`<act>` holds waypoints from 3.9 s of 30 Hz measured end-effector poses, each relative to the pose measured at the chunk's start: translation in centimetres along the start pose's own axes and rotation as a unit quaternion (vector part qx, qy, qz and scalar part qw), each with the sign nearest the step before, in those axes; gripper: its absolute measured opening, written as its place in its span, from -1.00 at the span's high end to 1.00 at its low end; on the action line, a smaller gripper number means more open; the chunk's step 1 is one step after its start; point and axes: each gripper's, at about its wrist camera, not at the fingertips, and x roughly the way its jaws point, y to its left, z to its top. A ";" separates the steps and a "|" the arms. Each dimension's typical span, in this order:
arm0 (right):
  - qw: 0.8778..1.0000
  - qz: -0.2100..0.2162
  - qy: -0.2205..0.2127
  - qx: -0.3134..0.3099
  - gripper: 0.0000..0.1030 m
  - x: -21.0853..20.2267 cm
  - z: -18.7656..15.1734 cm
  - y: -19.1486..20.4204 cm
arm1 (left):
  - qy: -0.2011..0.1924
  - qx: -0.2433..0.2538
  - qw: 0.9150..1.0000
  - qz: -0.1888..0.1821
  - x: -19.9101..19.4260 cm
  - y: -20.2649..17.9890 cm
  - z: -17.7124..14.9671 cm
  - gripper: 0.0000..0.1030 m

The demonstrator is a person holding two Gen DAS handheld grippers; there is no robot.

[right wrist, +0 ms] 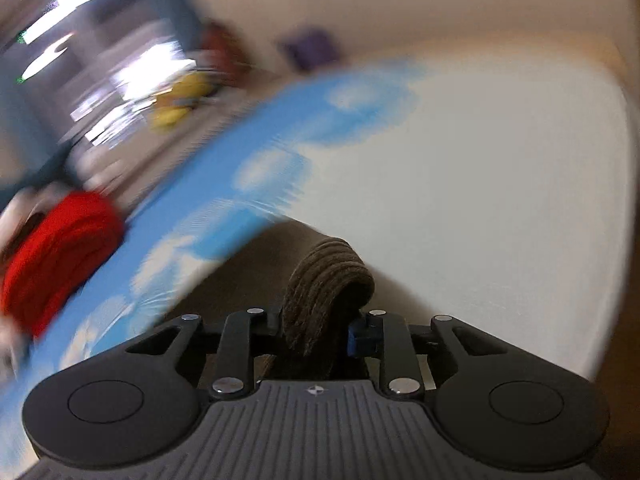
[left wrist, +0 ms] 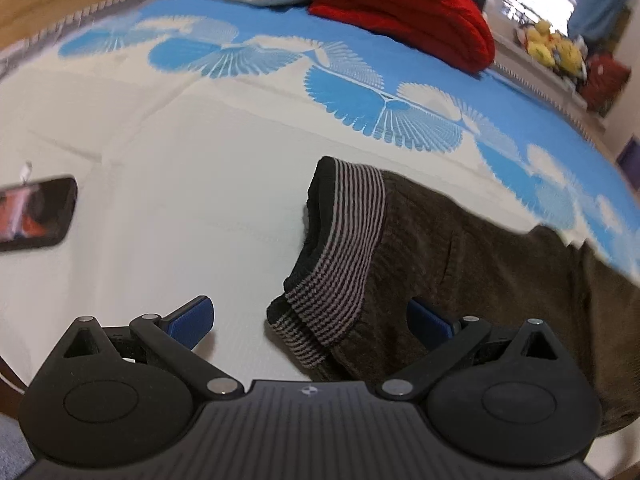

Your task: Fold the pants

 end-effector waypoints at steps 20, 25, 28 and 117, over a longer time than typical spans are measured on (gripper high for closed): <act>0.734 0.441 0.039 -0.515 -0.56 -14.2 -25.4 27.3 | 0.068 -0.040 0.985 -0.156 -0.3 3.8 3.7 -0.99; 0.775 0.387 0.047 -0.497 -0.57 -12.9 -18.1 24.0 | 0.074 -0.006 0.990 -0.119 -1.4 2.7 2.9 -0.16; 0.809 0.350 0.037 -0.471 -0.57 -11.2 -15.0 21.7 | 0.088 -0.024 0.986 -0.142 -1.5 2.7 2.7 0.46; 0.891 0.276 0.301 -0.198 0.31 12.2 -4.6 13.1 | 0.054 0.121 0.987 -0.093 8.5 -12.0 6.9 -0.43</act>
